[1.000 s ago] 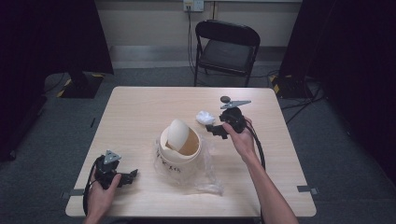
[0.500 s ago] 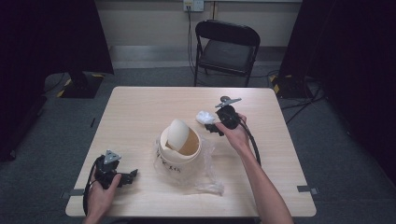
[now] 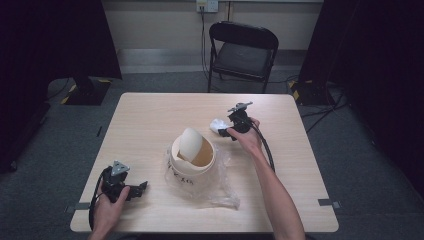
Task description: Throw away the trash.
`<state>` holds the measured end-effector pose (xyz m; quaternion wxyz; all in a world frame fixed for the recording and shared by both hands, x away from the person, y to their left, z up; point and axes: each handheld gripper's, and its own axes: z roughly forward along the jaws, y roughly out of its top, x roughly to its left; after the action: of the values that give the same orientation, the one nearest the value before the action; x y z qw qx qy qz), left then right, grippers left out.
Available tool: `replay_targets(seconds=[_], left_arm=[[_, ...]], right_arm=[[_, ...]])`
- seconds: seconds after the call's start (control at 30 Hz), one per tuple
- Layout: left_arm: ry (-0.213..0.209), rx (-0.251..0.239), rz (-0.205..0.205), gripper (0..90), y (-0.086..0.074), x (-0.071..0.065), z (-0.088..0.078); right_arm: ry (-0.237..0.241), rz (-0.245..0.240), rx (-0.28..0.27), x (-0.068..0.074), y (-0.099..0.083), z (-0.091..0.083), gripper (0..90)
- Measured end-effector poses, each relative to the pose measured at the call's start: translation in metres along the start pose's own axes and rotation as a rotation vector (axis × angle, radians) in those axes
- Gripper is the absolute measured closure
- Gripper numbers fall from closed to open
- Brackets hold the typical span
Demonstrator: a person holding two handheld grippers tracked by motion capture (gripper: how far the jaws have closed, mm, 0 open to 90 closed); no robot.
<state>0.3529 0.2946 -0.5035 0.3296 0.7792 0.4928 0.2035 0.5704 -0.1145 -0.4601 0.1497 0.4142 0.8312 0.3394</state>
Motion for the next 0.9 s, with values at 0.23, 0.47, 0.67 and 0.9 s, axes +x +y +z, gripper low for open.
replay_targets(seconds=[0.23,0.47,0.67,0.9], left_arm=[[0.000,0.001,0.000,0.0,0.000,0.000,0.000],[0.000,0.000,-0.001,0.0,0.000,0.000,0.000],[0.000,-0.001,-0.001,0.0,0.000,0.000,0.000],[0.000,0.000,0.000,0.0,0.000,0.000,0.000]], right_arm=[[0.027,0.029,0.022,-0.004,0.010,0.019,20.8],[0.060,0.049,0.066,-0.003,0.010,0.032,32.5],[0.044,0.037,0.074,0.000,0.007,0.037,47.4],[0.034,0.051,0.058,-0.001,0.003,0.033,71.5]])
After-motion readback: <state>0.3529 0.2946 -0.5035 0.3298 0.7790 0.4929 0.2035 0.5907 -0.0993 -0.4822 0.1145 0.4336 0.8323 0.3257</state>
